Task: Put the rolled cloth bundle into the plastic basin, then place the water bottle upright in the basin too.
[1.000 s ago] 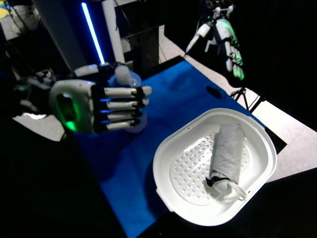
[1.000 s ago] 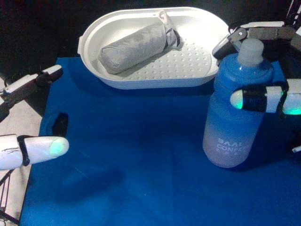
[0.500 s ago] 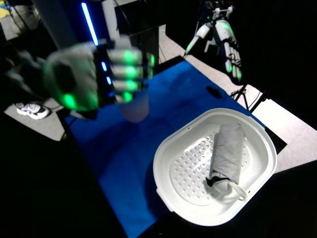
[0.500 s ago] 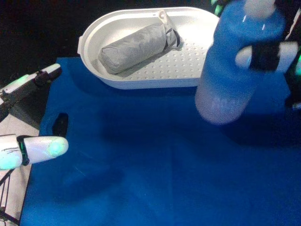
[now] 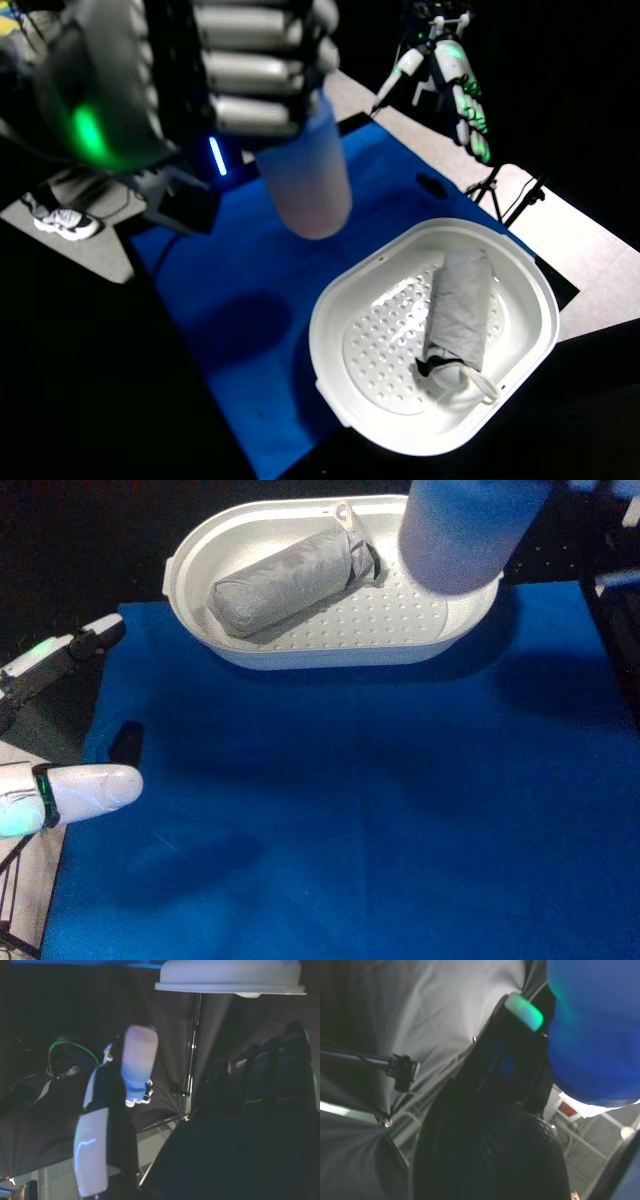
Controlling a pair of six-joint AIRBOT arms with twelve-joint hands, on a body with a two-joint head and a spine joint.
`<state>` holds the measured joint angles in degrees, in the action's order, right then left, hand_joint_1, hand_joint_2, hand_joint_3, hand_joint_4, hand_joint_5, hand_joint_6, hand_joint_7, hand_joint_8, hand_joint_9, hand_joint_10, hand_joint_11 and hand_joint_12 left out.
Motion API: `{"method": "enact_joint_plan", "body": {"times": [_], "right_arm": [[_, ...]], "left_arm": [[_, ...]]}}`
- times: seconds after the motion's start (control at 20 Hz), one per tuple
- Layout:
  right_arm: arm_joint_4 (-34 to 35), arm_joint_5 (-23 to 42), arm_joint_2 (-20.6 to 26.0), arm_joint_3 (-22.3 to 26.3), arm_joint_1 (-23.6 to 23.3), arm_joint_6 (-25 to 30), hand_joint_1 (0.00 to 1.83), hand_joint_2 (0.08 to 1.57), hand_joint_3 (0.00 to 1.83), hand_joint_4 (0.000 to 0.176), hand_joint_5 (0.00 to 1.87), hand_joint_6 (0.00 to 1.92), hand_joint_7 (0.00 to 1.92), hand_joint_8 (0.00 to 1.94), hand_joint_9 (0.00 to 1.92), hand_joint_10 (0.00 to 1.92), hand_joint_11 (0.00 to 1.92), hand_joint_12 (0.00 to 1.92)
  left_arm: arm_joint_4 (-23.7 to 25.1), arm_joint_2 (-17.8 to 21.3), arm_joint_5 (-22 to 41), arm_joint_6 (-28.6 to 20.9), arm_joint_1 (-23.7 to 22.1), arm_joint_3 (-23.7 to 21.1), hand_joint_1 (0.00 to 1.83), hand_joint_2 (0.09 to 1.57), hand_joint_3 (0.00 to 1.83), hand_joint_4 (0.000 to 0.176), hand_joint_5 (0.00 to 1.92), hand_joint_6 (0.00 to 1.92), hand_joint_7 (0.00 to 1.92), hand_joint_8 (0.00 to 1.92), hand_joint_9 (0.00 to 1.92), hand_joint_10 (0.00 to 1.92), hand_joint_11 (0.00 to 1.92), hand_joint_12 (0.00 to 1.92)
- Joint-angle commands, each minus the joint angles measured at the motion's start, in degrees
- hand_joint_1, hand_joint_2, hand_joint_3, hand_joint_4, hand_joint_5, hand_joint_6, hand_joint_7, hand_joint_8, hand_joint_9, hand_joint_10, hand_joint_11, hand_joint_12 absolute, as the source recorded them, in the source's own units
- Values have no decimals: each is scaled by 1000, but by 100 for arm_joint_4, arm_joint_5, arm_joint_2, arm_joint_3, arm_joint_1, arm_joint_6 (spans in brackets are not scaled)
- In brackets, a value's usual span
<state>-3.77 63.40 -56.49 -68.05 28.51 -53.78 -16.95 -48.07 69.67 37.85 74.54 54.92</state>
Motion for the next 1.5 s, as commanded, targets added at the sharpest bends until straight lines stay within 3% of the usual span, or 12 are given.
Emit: {"method": "enact_joint_plan", "body": {"times": [0.0,0.05,0.15,0.2,0.25,0.3,0.35,0.45,0.6,0.8,1.3,1.45], "right_arm": [[336,597,-42,-80,-141,37,1446,1289,3,0,332,25,467,1546,661,1698,569,1828],[434,492,-135,-197,-201,35,1300,1282,0,0,317,7,645,1554,658,1895,663,1916],[592,174,-336,-455,-338,30,1327,1190,0,0,222,3,816,1316,943,1897,895,1921],[715,-51,-478,-625,-394,21,1252,1137,0,0,363,31,840,1495,1035,1898,970,1921],[826,-254,-644,-812,-426,21,1136,1185,0,0,816,1167,1125,1609,1254,1805,1173,1921],[906,-443,-776,-959,-451,21,1143,1166,0,0,869,1140,1239,1567,1342,1751,1249,1921],[976,-604,-901,-1097,-466,21,1144,1154,0,0,896,1110,1041,1481,1140,1676,1037,1921],[1096,-833,-1103,-1308,-469,21,1135,1166,0,0,874,1177,897,1537,1033,1752,1045,1921],[1275,-1151,-1359,-1630,-469,21,1133,1171,2,0,860,1194,1049,1729,1229,1891,1268,1921],[1459,-1257,-1557,-1904,-467,21,1125,1183,1,0,838,1226,965,1583,1227,1783,1235,1921],[1629,-1249,-2230,-2540,-242,67,1118,1187,0,0,833,1229,1113,1693,1267,1864,1306,1921],[1629,-1244,-2285,-2583,-95,205,1120,1189,1,0,827,1238,1156,1756,1264,1881,1254,1921]], "left_arm": [[-9,-40,716,-66,-40,31,454,882,0,154,56,5,43,2,43,1,86,87],[-4,-54,711,-79,-40,41,461,884,0,156,57,4,41,1,32,0,71,81],[17,-79,707,-106,-41,67,480,874,0,170,73,7,39,0,16,0,56,78],[24,-87,710,-122,-42,78,483,872,0,167,72,6,42,1,17,0,59,80],[33,-94,708,-140,-42,88,478,873,0,168,76,6,56,6,26,4,75,88],[43,-99,706,-146,-43,95,481,875,0,174,73,4,59,7,26,3,73,88],[56,-107,704,-152,-44,102,471,891,5,168,64,0,64,7,29,4,74,91],[77,-114,706,-175,-49,117,455,872,0,176,61,1,86,10,46,7,69,93],[98,-139,725,-210,-53,134,435,877,6,141,75,2,104,0,69,2,84,116],[107,-153,758,-242,-53,143,443,876,2,170,57,0,88,0,55,0,65,116],[142,-210,921,-331,-48,205,463,870,0,140,65,0,105,6,59,4,30,120],[141,-213,943,-345,-46,203,465,870,0,150,66,2,104,3,67,4,46,128]]}}
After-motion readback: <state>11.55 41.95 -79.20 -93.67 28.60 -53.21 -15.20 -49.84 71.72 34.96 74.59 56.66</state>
